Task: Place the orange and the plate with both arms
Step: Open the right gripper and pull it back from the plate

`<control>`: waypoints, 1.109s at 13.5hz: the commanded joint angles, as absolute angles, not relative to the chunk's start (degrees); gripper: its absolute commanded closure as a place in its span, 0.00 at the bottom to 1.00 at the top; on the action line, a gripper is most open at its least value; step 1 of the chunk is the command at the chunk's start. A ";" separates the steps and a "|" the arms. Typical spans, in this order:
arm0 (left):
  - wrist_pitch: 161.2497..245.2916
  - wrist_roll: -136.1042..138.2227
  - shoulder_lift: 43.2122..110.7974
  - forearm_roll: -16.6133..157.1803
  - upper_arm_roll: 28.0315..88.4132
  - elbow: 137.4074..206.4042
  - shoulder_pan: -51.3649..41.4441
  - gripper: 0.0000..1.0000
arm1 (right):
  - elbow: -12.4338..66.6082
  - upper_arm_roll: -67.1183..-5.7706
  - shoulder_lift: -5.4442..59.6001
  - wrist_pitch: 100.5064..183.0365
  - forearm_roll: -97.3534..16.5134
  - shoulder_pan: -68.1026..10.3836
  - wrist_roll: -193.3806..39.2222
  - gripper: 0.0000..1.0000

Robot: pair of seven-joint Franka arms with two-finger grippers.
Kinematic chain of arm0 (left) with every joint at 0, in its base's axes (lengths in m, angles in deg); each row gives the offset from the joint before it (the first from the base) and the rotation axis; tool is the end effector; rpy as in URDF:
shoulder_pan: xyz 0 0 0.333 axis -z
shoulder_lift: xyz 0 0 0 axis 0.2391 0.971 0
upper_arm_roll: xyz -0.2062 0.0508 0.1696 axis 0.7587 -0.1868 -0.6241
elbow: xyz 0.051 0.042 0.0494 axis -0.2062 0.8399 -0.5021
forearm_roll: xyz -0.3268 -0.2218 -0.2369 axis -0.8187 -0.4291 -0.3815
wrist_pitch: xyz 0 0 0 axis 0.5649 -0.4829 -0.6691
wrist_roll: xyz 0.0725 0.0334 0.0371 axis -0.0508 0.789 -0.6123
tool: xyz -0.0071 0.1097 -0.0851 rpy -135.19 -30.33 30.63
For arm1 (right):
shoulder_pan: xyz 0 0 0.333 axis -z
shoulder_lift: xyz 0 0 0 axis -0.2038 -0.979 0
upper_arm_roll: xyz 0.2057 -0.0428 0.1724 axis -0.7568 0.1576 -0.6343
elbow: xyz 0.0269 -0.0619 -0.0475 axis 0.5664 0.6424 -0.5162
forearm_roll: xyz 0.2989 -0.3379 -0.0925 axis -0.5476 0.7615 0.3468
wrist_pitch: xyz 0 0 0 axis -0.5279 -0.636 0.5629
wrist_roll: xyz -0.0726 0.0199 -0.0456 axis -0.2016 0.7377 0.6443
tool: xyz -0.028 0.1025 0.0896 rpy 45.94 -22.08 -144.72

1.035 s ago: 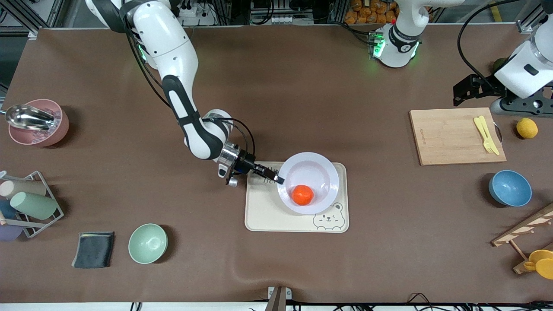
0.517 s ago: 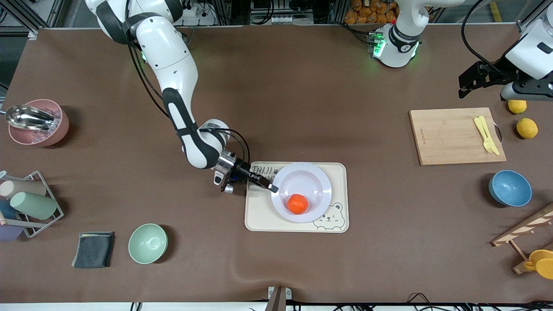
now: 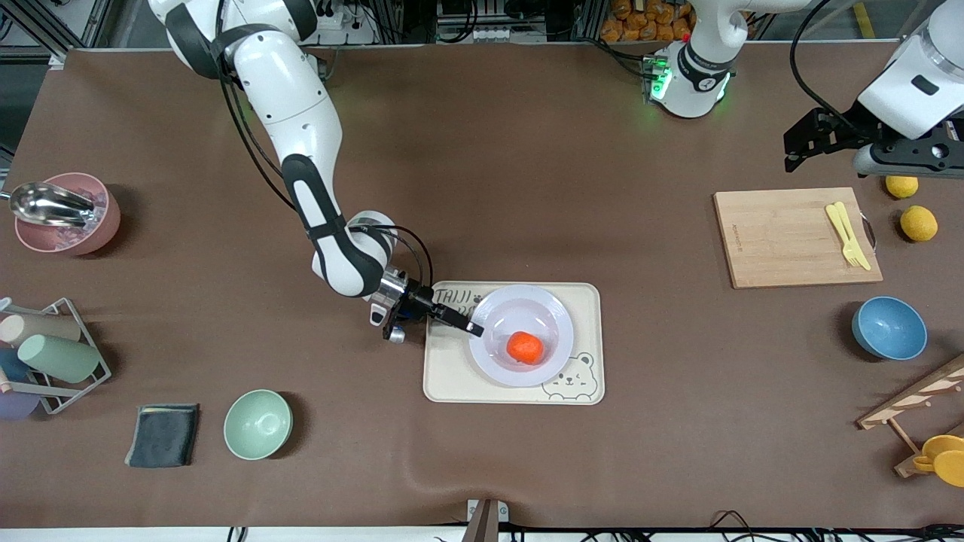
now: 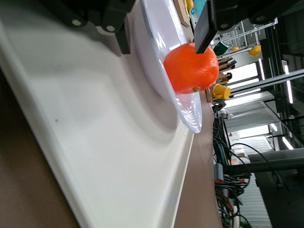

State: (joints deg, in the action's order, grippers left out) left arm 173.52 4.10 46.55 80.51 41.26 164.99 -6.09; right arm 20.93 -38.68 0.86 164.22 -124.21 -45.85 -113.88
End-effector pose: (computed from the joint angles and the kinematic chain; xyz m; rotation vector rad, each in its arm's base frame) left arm 0.5884 -0.0906 0.5707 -3.1135 0.1510 0.0133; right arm 0.5992 0.3871 0.0173 -1.9091 0.5433 -0.0989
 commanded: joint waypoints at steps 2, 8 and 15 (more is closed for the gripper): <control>174.00 3.12 47.16 78.92 41.13 164.74 -5.93 0.00 | 20.26 -39.43 2.90 164.49 -106.29 -42.27 -95.14 0.39; 174.09 3.03 48.91 79.27 41.13 163.34 -6.28 0.00 | 17.19 -39.52 5.89 161.60 -80.15 -38.75 -71.79 0.36; 174.09 2.94 50.24 78.92 41.13 161.58 -6.28 0.00 | 14.11 -32.67 8.53 139.20 -64.68 -28.84 -71.25 0.06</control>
